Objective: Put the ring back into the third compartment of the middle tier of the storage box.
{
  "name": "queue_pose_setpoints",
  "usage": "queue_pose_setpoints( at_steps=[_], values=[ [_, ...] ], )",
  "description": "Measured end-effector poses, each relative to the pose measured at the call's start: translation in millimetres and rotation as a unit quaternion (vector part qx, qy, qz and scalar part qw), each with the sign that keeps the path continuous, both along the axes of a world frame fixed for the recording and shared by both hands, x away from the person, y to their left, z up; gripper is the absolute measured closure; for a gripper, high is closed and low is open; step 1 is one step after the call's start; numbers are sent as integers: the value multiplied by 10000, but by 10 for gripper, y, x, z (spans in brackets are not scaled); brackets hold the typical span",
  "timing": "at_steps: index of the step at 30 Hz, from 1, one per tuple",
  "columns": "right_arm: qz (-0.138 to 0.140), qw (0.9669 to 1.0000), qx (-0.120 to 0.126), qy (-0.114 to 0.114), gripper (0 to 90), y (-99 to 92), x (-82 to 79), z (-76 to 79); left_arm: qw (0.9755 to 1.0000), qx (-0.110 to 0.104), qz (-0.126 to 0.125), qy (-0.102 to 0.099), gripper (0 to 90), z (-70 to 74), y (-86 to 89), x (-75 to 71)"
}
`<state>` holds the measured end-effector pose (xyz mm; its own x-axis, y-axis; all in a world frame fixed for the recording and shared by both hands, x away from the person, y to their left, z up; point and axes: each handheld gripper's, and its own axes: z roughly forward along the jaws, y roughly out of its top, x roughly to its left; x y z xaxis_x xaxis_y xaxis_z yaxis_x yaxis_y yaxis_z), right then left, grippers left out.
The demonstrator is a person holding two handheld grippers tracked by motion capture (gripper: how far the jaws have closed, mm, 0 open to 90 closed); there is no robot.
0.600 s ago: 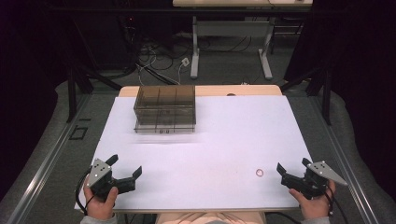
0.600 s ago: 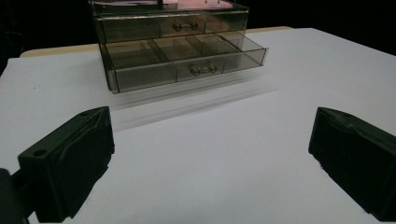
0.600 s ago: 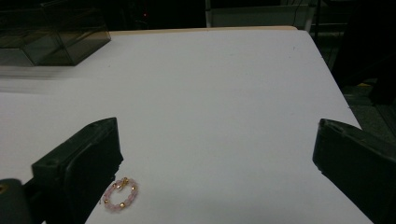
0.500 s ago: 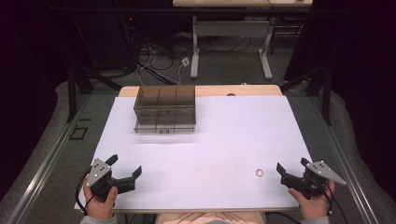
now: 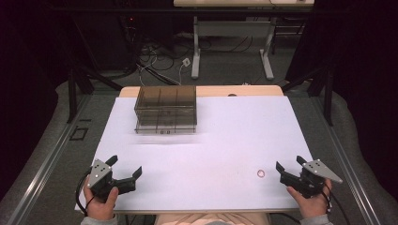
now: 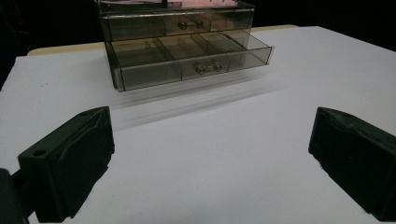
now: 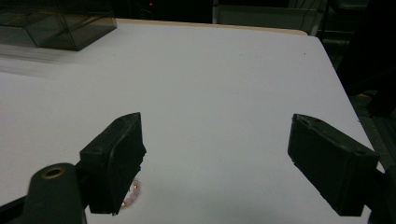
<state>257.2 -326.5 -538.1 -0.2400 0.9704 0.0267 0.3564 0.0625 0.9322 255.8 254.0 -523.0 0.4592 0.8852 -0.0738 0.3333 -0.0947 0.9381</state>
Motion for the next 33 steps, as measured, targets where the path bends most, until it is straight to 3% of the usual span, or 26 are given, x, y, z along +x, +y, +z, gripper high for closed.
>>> queue_pose_setpoints(
  at_steps=[3, 6, 12, 20, 22, 33],
  values=[
    [59, 10000, -34, -26, 192, 28, 28, -5, 10000, 29, -6, -5, 6, 2, 0, -2],
    [115, 9998, -84, 129, 196, 38, 22, 0, 10000, 39, -27, 4, 6, 3, -5, -5],
    [127, 9994, 64, 327, 252, 68, 54, 6, 10000, 63, -59, 1, 6, -1, -35, -7],
    [193, 9984, 105, 518, 252, 134, 111, 26, 9999, 68, -69, 27, 6, -7, -33, 0],
    [248, 9983, 45, 526, 252, 148, 131, 32, 9999, 90, -63, 39, 6, -12, -30, 2],
    [498, 9934, -174, 1018, 300, 268, 195, 34, 9999, 71, -62, 104, 6, -24, -26, -1]
  ],
)
